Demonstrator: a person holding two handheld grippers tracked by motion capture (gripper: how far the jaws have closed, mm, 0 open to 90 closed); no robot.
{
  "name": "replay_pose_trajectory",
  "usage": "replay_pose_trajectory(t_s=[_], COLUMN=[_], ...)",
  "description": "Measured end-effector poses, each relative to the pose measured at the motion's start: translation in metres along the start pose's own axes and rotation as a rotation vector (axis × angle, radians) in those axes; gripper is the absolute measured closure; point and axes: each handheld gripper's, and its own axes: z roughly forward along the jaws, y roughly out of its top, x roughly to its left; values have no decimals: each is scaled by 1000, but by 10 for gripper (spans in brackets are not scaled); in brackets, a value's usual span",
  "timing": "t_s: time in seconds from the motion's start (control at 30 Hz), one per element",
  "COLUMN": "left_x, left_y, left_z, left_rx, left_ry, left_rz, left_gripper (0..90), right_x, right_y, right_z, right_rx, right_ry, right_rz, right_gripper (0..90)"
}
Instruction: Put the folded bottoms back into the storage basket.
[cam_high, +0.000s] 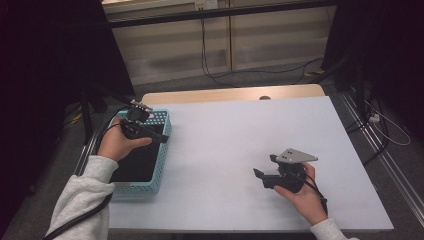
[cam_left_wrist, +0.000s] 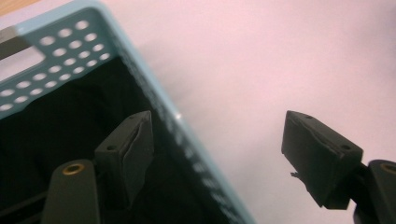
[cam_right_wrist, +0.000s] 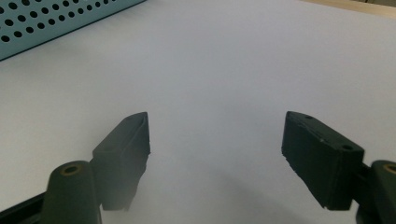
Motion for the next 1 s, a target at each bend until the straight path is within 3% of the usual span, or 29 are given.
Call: replay_pose_trajectory(t_s=[0.4,0.5,1.0], left_x=[-27,-35,-57], left_y=[7,7,6], left_z=[19,25,43], left_rx=[-11,-1,-2], left_ry=[-49,-59,-104], left_rz=[42,68,100], left_gripper=[232,226,218], right_x=[-6,-7,-9], right_y=[-2,-3,-6], right_z=[-7,-9,-12], right_rx=[-6,-4,5], right_ry=[-1,2,9], right_rz=[17,14,18], right_gripper=[230,229,228])
